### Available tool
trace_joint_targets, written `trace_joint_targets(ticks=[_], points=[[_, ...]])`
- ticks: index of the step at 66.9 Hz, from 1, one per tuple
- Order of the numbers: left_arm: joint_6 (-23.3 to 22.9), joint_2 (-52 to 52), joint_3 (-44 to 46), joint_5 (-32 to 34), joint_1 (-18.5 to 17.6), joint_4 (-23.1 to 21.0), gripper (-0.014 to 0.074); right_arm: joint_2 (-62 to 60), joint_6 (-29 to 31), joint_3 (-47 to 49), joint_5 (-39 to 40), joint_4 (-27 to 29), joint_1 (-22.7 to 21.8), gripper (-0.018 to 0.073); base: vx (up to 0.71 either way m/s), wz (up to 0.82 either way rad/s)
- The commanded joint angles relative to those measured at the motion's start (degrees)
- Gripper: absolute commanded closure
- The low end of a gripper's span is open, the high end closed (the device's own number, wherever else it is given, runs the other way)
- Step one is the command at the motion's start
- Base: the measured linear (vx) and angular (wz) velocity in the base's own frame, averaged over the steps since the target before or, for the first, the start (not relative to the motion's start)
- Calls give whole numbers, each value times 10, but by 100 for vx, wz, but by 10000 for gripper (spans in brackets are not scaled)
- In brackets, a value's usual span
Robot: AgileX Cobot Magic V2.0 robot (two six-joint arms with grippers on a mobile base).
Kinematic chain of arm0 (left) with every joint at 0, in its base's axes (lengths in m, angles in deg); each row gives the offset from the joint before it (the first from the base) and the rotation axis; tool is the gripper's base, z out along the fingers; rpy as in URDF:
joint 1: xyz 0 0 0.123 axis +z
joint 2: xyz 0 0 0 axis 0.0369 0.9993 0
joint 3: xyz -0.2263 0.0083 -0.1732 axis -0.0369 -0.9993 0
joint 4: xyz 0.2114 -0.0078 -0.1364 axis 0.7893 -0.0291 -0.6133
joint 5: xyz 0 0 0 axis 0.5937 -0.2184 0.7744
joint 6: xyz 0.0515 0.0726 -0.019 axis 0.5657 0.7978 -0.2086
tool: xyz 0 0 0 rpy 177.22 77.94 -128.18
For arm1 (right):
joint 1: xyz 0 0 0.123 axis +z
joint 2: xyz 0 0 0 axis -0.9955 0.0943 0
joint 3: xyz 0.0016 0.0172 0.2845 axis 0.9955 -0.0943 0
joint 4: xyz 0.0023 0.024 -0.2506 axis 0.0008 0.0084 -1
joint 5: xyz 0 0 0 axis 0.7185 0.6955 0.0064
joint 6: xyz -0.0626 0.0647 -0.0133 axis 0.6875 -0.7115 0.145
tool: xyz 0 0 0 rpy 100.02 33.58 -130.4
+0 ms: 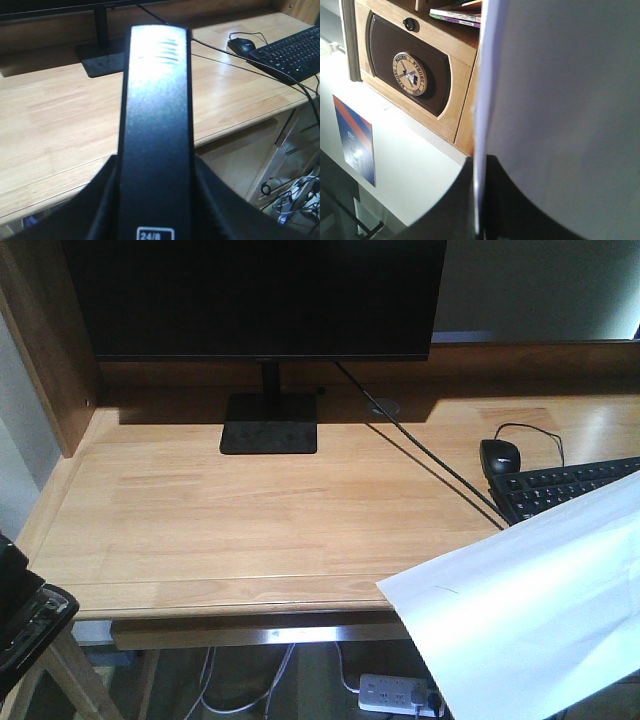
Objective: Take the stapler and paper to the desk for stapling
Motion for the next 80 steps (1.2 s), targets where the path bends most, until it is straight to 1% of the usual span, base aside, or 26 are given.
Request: trace_joint_targets(ticks=[1,80], points=[[0,4,17,68,-2,-5,603,3,7,17,39,-1,-1,564,3,0],[0,4,17,68,-2,-5,603,3,7,17,39,-1,-1,564,4,0]])
